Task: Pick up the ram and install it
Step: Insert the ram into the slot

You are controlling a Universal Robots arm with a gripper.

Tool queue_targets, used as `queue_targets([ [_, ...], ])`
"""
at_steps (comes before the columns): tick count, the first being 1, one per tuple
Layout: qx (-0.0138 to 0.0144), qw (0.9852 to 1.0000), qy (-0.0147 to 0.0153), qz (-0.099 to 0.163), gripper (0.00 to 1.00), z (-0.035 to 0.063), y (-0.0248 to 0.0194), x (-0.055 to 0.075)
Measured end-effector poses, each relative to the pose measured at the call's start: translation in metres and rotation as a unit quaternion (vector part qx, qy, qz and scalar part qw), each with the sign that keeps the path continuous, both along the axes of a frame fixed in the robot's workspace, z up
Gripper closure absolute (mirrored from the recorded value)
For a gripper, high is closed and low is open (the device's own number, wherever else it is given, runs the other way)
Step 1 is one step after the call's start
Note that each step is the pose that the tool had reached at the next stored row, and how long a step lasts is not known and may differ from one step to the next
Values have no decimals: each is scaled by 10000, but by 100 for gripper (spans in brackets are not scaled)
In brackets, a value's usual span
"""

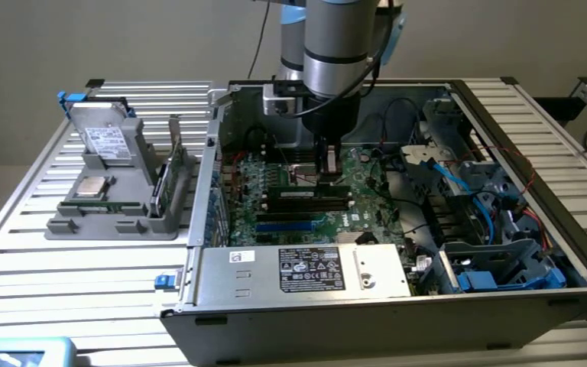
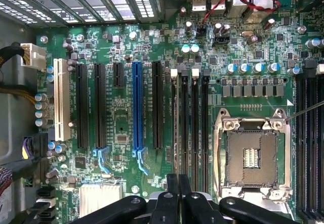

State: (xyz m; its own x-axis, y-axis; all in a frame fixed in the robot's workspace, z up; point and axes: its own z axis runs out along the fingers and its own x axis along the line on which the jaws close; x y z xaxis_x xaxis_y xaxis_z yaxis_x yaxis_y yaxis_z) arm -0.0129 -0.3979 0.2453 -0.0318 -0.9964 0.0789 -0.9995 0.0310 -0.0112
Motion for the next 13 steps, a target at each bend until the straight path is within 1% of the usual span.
queue_targets([
  [4,0,10000,-4,0,88,-6,-1,0],
  [5,0,10000,-11,0,88,-8,-1,0],
  [8,1,10000,-64,0,88,-19,-1,-1],
  [9,1,10000,-77,0,88,-23,0,-2],
  [10,2,10000,-82,0,88,-28,0,-3],
  [13,0,10000,-85,0,88,-45,0,-7],
])
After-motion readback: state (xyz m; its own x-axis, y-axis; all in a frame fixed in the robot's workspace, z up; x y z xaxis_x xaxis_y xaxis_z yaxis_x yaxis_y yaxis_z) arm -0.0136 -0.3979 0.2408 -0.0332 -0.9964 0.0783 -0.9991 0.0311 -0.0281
